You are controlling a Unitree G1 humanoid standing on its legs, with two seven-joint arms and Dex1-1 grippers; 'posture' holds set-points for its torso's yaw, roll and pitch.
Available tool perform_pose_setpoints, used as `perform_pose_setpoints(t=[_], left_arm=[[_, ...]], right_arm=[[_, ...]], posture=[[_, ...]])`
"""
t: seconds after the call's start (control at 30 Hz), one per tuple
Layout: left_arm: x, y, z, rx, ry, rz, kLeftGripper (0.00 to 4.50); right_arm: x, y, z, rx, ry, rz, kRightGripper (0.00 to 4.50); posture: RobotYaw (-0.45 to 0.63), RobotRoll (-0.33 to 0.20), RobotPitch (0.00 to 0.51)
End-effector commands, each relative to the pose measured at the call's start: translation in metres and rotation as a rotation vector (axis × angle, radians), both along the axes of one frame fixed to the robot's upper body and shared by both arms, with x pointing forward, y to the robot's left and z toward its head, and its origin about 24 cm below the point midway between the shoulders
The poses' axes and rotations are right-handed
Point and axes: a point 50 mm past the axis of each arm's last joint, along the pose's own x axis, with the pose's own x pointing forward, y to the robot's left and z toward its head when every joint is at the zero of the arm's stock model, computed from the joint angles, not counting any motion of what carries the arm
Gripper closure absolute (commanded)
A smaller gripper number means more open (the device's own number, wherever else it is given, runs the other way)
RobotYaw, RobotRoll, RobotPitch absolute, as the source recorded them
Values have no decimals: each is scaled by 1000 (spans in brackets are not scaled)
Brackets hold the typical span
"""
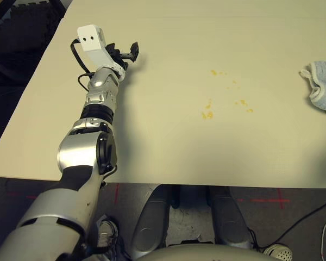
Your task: Wipe the water off the table with a rag.
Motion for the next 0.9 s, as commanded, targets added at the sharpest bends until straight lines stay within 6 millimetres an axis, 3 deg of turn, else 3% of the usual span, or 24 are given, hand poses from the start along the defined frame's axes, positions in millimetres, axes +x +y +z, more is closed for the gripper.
perform_pose_setpoints(t=[0.03,0.37,0.6,0.9], left_arm=[[0,-1,-4,-11,17,4,0],[3,-19,-2,-5,37,-133,0],[5,-38,12,49,39,-316,0],[4,-41,20,71,41,-372,0]], right_arm=[[-2,-2,-3,-9,10,1,17],[4,1,-9,41,176,-73,17],[13,21,-5,29,373,-29,17],[10,43,-11,-7,548,20,17]], posture=[[-117,0,316],[-161,0,296],[-159,0,301],[-147,0,302]])
